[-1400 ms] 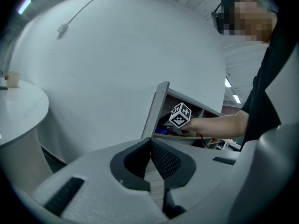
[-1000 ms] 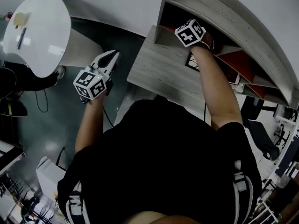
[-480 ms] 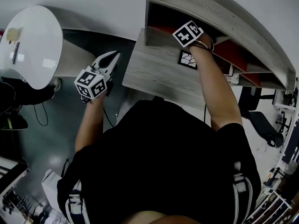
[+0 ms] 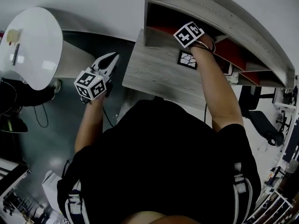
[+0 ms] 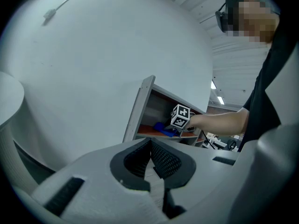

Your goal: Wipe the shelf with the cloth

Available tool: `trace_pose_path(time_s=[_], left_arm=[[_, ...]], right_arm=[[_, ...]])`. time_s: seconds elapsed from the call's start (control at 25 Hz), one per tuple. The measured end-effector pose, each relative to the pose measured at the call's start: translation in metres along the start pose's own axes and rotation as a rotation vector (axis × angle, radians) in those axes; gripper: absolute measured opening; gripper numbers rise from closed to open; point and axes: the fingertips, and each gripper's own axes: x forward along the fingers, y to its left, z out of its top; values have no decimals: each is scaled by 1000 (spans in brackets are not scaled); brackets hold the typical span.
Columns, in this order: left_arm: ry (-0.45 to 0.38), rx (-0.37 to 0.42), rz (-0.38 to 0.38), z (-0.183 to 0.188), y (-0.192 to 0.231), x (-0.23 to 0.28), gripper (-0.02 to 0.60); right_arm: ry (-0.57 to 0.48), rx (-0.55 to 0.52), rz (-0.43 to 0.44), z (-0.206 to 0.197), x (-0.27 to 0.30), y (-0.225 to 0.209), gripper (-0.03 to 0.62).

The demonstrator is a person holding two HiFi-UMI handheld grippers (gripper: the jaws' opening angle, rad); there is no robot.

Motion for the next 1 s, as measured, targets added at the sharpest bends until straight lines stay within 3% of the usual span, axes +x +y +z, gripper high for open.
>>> trace_pose_path(time_s=[1.0], left_arm=[[5, -9, 11, -1, 3, 1, 17]], right_arm=[[66, -88, -17, -2, 5, 0, 41]])
